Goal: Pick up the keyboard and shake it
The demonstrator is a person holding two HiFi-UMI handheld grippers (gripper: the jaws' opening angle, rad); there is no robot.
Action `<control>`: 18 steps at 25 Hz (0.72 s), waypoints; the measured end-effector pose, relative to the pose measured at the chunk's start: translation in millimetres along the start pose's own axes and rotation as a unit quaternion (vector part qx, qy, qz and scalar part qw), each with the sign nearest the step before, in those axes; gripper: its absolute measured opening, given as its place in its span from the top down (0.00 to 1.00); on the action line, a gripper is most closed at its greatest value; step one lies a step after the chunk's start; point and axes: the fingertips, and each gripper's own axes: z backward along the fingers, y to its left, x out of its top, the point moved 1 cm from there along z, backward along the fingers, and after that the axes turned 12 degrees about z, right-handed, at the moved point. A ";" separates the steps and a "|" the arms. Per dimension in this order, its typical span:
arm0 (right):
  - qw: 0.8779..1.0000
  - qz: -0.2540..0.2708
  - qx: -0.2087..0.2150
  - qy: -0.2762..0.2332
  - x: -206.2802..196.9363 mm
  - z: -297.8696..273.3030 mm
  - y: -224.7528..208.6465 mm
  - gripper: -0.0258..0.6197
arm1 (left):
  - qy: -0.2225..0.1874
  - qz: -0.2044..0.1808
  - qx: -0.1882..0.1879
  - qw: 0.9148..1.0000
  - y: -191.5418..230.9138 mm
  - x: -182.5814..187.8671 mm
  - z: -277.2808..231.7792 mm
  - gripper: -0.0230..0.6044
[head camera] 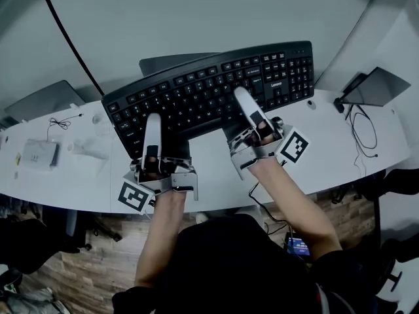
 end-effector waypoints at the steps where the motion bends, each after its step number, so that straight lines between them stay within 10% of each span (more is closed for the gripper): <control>1: 1.000 -0.003 -0.002 -0.010 11.2 5.6 -3.8 0.80 | -0.001 -0.001 -0.001 1.000 0.9 -3.1 -2.4 0.81; 18: 0.996 0.000 -0.068 -0.059 19.5 37.5 -32.9 0.80 | -0.029 0.019 0.026 0.999 26.7 42.1 26.9 0.82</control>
